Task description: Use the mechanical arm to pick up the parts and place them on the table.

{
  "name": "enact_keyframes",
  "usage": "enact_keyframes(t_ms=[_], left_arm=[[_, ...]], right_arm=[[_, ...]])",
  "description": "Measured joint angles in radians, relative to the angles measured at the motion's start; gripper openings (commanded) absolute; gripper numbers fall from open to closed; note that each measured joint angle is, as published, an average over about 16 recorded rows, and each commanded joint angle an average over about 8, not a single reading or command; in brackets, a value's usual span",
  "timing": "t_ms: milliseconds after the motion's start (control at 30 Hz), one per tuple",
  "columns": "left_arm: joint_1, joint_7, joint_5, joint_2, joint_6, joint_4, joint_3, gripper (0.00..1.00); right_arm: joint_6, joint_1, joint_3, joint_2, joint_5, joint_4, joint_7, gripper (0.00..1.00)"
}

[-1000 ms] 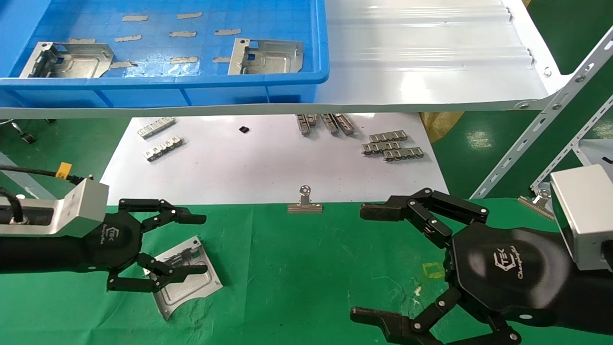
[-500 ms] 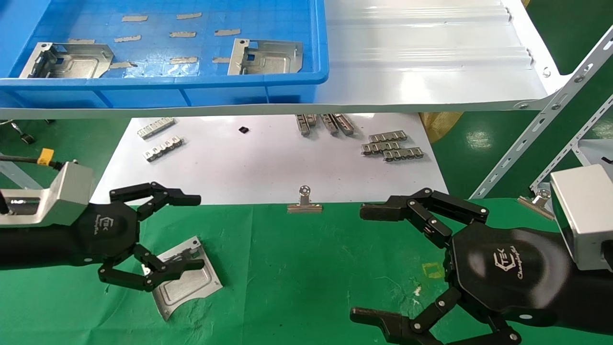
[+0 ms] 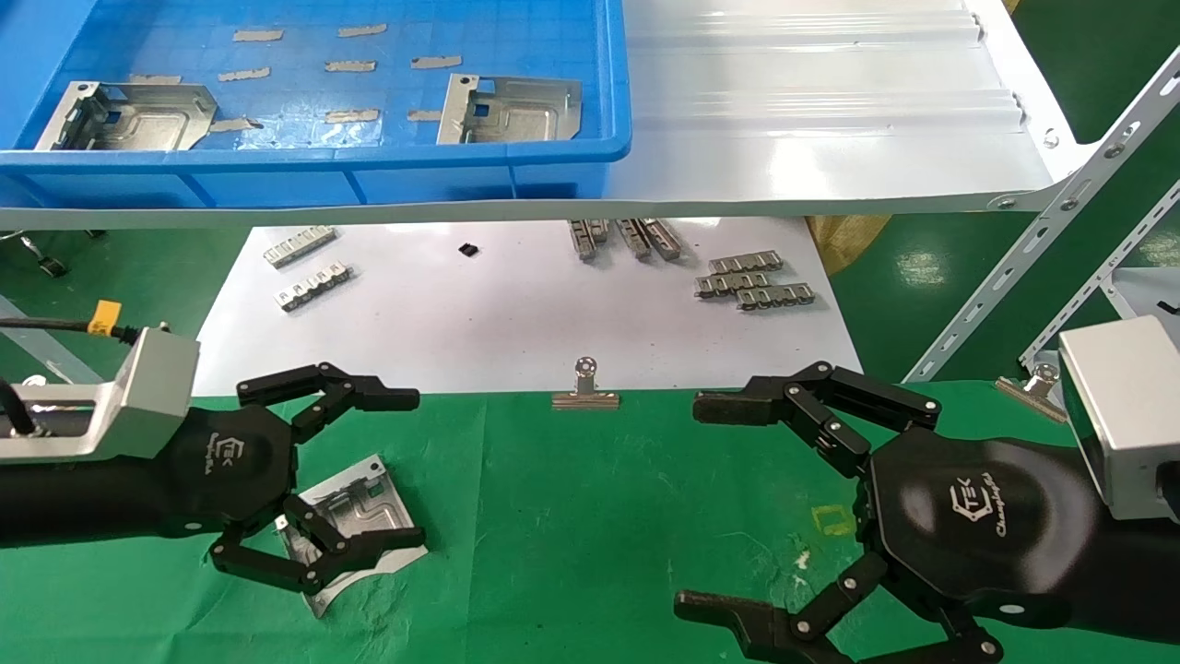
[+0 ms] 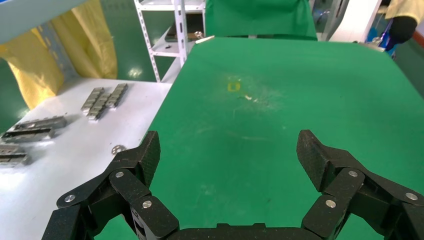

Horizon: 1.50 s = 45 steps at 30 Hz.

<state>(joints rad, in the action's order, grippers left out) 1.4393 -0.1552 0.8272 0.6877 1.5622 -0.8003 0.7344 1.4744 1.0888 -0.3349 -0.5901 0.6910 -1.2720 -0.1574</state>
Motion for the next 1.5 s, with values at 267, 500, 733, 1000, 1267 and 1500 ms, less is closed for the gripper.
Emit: enact_keyframes(t_ms=[267,500,733,1000,1267,1500], left_arm=[[-0.074,0.069,-0.02,-0.015,-0.013,-0.098,-0.092,1.0],[-0.139,0.13,-0.037,-0.029,-0.025,-0.184,-0.173,1.0],[-0.204,0.192,-0.054,-0.043,-0.037,-0.27,-0.254,1.0],[-0.278,0.261,-0.074,-0.058,-0.051,-0.368,-0.346,1.0],[-0.344,0.321,-0.092,-0.072,-0.062,-0.456,-0.429,1.0],[-0.374,0.347,-0.101,-0.079,-0.068,-0.495,-0.466,1.0]], right_arm=[[0.0,0.0,0.0,0.0,0.0,0.0,0.0,1.0],[0.0,0.0,0.0,0.0,0.0,0.0,0.0,1.0],[0.0,0.0,0.0,0.0,0.0,0.0,0.0,1.0],[0.0,0.0,-0.001,0.0,0.0,0.0,0.0,1.0],[0.0,0.0,-0.001,0.0,-0.001,0.0,0.0,1.0],[0.0,0.0,-0.001,0.0,-0.001,0.0,0.0,1.0]])
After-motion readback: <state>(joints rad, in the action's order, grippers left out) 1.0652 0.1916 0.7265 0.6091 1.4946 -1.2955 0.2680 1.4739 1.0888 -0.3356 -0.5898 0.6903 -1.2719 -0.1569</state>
